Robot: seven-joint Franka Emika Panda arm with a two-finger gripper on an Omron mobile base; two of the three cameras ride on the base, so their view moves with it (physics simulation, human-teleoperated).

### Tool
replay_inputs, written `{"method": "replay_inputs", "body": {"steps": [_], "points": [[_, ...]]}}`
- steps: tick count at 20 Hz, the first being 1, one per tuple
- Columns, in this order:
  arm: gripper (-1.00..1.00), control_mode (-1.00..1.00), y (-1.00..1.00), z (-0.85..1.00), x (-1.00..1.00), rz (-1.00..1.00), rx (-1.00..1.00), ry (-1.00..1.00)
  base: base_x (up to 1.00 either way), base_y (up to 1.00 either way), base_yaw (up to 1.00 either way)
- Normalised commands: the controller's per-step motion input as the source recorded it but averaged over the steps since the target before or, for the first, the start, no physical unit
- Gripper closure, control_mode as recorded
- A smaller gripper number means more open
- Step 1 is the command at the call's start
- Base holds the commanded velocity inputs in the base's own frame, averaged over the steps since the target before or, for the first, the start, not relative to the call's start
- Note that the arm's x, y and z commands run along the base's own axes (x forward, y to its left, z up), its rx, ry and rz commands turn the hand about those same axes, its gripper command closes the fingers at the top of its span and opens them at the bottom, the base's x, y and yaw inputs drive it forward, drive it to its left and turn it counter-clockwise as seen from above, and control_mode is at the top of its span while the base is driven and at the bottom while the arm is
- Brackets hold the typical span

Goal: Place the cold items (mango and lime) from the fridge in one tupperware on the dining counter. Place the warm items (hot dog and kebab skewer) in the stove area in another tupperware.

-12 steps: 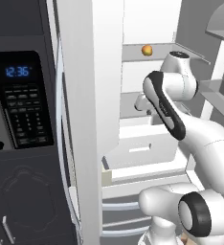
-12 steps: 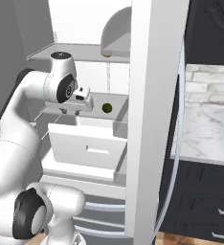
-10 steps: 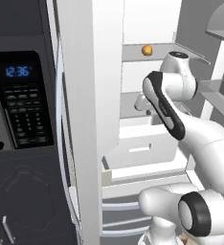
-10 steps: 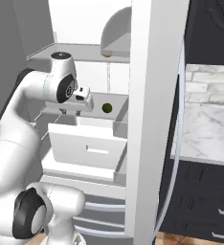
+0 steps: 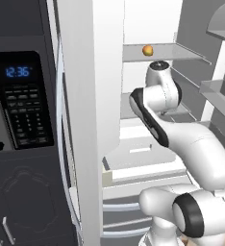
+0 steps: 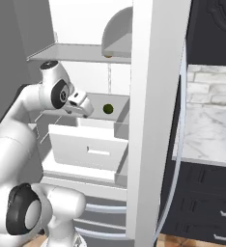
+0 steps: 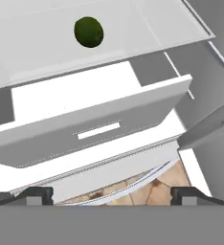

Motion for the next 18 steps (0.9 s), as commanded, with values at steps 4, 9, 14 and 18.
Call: {"method": "replay_inputs", "body": {"steps": [4,9,14,18], "points": [[-1.0,-1.0,-0.08,-0.19,0.47,-0.36,0.02,0.0,0.0,0.0,0.0],[-1.0,-1.0,-0.25,-0.17,0.54,-0.11,0.14,0.0,0.0,0.0,0.0],[-1.0,-1.0,-0.12,-0.23,0.57,0.0,0.13,0.0,0.0,0.0,0.0],[-1.0,-1.0,-0.04,-0.29,0.49,0.0,0.01,-0.01,0.0,0.0,0.0]]}}
